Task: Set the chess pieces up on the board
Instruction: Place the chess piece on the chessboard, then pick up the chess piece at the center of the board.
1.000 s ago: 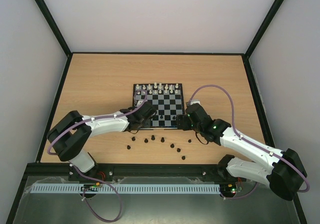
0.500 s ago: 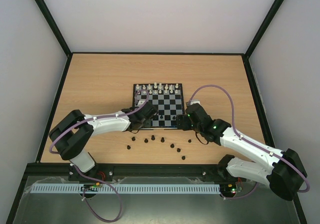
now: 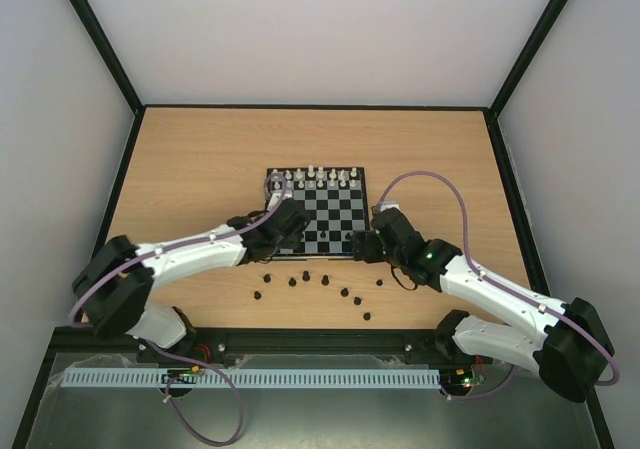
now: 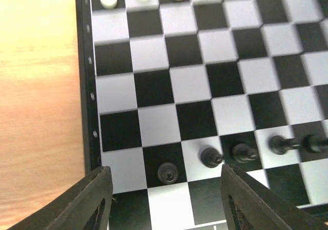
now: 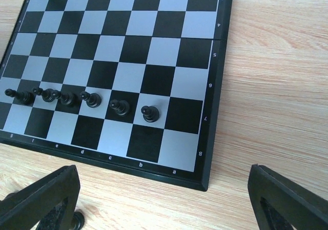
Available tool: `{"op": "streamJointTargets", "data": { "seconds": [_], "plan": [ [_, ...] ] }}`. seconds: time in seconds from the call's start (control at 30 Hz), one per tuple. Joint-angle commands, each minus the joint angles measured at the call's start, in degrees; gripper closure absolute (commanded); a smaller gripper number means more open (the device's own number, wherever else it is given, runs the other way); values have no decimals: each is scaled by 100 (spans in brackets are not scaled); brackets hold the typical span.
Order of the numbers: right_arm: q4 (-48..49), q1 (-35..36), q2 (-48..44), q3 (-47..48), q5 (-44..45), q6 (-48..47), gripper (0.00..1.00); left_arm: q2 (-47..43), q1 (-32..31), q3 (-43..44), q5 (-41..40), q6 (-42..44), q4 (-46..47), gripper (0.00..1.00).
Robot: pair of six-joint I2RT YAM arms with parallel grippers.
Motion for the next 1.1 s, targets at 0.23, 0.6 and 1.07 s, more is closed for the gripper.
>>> {"op": "streamJointTargets", "data": {
  "seconds": [0.23, 0.6, 1.07],
  "plan": [
    [-60, 15, 181, -11, 19, -7, 2, -1587, -21, -203, -760, 703, 360, 20],
    [32, 12, 51, -53, 557, 83, 1, -1462, 4, -835, -679, 922, 1391, 1],
    [279, 16, 592, 28, 598, -31, 1, -1631, 59, -1111, -146, 897, 1624, 1]
  ]
}}
